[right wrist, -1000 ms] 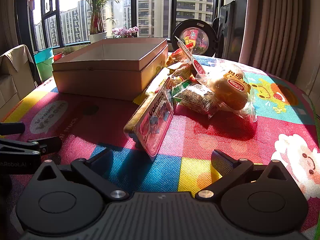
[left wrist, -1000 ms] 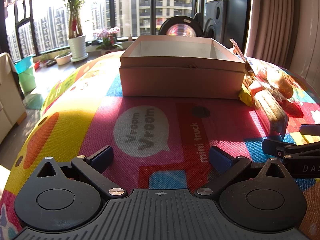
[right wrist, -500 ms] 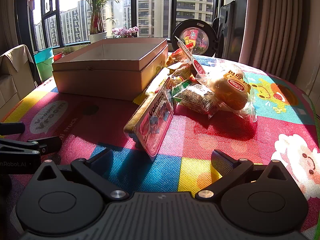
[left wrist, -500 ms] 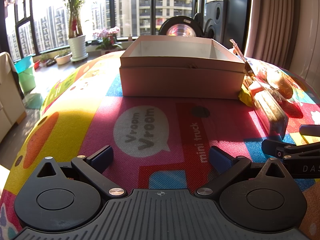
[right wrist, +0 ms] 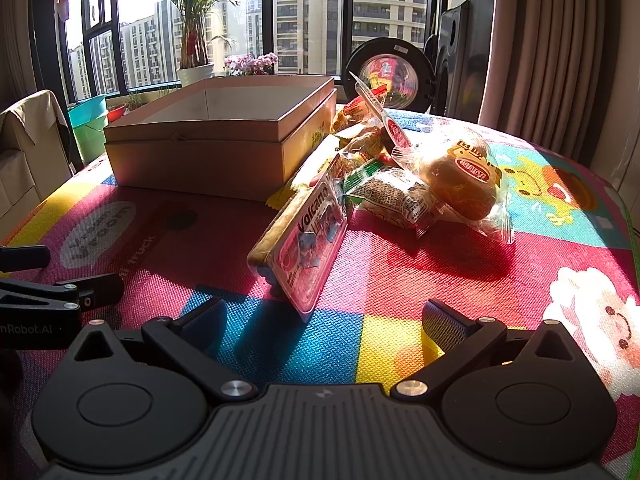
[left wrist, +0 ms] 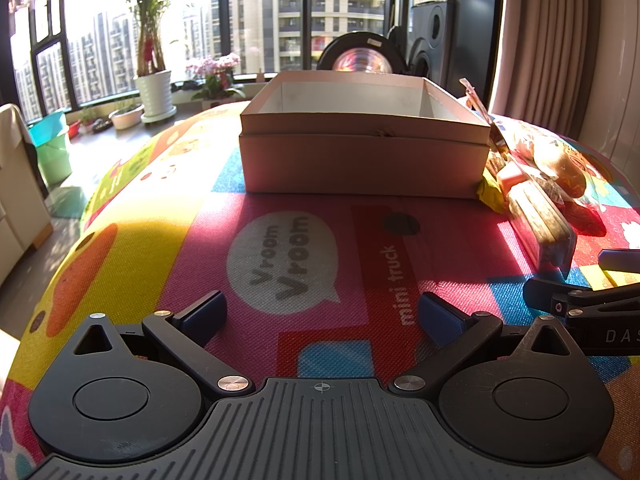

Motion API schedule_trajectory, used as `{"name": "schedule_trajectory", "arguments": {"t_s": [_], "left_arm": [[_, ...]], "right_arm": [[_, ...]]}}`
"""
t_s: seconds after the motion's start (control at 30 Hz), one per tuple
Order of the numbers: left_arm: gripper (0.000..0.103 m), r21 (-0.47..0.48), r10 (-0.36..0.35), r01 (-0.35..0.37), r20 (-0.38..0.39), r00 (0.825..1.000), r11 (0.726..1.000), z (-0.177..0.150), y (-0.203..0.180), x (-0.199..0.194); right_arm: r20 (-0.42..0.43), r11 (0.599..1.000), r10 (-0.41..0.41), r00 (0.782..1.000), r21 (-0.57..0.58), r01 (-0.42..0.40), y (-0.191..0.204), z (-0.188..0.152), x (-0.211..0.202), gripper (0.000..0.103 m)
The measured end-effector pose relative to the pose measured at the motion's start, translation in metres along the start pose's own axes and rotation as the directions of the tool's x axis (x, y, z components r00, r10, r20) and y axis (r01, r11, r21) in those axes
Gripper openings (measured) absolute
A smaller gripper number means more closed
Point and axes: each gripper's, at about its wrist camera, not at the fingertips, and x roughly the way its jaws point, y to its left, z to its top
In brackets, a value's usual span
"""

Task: Organize objects

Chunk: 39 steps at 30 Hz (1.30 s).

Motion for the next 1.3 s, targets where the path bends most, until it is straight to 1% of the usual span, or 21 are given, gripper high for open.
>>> {"name": "schedule_trajectory", "arguments": {"t_s": [0.93,1.17,1.3], "left_arm": [[0.103,0.000,0.000,0.000,0.000,1.000,1.000,0.000,0.001,0.000],[0.103,0.001,0.006,-0.006,-0.002,1.000,1.000,0.001,0.000,0.001],[0.103,0.001,-0.005,0.005,-0.007,1.000,1.000,0.003,0.000,0.003]], "right_arm": [[-0.002,1.000,0.002,1.000,0.001,-0.002,-0.001,0.000,-0.001,0.103],[-0.061,0.999,0.029,0.998,-0.029,-0.031,-0.003,0.007,0.000,0.103],[-0.094,0.999,0.018,0.995,-0.025,-0.020,0.000,0.011,0.001,0.103]]}}
